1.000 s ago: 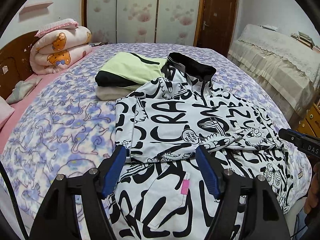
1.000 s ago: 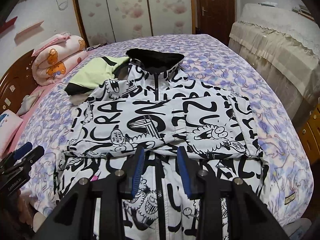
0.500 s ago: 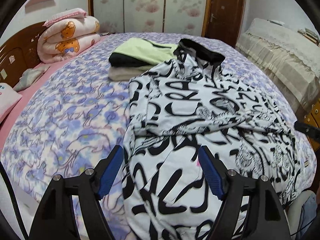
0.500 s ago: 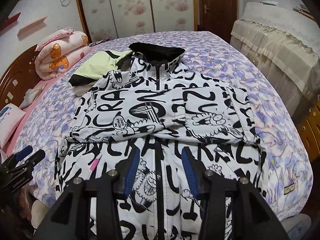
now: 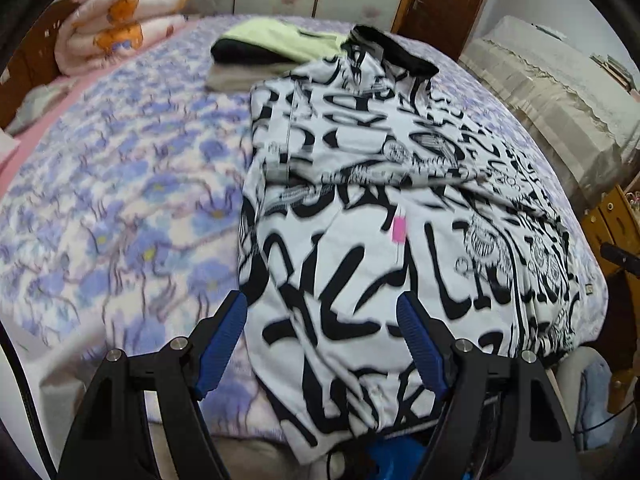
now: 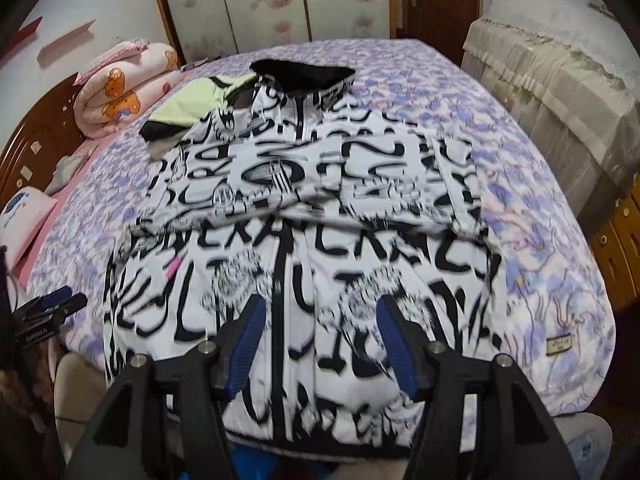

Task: Fold large clothes

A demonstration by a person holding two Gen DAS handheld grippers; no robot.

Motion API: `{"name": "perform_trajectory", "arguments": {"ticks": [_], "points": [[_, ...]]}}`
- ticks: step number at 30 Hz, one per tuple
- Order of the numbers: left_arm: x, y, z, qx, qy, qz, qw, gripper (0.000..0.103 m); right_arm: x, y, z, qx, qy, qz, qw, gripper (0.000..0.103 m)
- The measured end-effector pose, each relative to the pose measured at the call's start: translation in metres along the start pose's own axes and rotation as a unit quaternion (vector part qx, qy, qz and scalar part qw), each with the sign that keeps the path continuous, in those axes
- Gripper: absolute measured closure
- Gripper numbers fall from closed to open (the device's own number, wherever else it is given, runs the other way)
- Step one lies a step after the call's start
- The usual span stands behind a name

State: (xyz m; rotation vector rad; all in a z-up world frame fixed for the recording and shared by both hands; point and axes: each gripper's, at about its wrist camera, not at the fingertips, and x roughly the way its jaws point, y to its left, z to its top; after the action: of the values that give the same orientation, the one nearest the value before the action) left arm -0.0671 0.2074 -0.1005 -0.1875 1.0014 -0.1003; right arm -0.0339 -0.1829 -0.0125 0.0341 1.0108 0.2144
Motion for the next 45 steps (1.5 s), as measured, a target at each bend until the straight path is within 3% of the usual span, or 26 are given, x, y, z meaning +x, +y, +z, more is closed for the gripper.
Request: {"name": "perform_trajectory", "arguments": {"ticks": [5, 10, 15, 18, 22, 26, 31, 38, 41, 44, 45], "points": [[0.013, 0.024, -0.016, -0.030, 0.036, -0.013, 0.9988, 0.027, 0.012, -0.032, -0.021, 0.023, 0.065, 0.011, 0.998, 0.042], [0.030, 0.042, -0.035, -0.064, 0.078, -0.035, 0.9943, 0.027, 0.025, -0.082, -0.039, 0.093, 0.118, 0.010, 0.989, 0.042], [0.049, 0.038, -0.049, -0.078, 0.109, -0.057, 0.9893, 0.027, 0.043, -0.130, -0.056, 0.146, 0.171, 0.005, 0.974, 0.042], [0.060, 0.031, -0.055, -0.076, 0.122, -0.059, 0.9879, 0.027, 0.056, -0.151, -0.063, 0.216, 0.203, 0.033, 0.955, 0.042], [0.075, 0.022, -0.059, -0.073, 0.136, -0.046, 0.9869, 0.027, 0.073, -0.158, -0.067, 0.224, 0.236, -0.012, 0.946, 0.042], [0.083, 0.023, -0.062, -0.078, 0.144, -0.048, 0.9853, 0.027, 0.089, -0.163, -0.073, 0.241, 0.262, -0.001, 0.935, 0.042], [0.089, 0.024, -0.061, -0.084, 0.151, -0.052, 0.9836, 0.024, 0.117, -0.155, -0.082, 0.215, 0.306, -0.007, 0.927, 0.042], [0.095, 0.021, -0.062, -0.089, 0.155, -0.043, 0.9830, 0.023, 0.128, -0.139, -0.084, 0.187, 0.305, -0.005, 0.934, 0.042], [0.095, 0.017, -0.062, -0.085, 0.157, -0.039, 0.9831, 0.042, 0.125, -0.120, -0.084, 0.151, 0.297, -0.011, 0.943, 0.052], [0.093, 0.008, -0.058, -0.070, 0.163, -0.039, 0.9833, 0.060, 0.119, -0.103, -0.078, 0.119, 0.284, -0.020, 0.951, 0.070], [0.092, 0.005, -0.056, -0.064, 0.164, -0.040, 0.9835, 0.067, 0.115, -0.100, -0.077, 0.111, 0.275, -0.018, 0.955, 0.082]]}}
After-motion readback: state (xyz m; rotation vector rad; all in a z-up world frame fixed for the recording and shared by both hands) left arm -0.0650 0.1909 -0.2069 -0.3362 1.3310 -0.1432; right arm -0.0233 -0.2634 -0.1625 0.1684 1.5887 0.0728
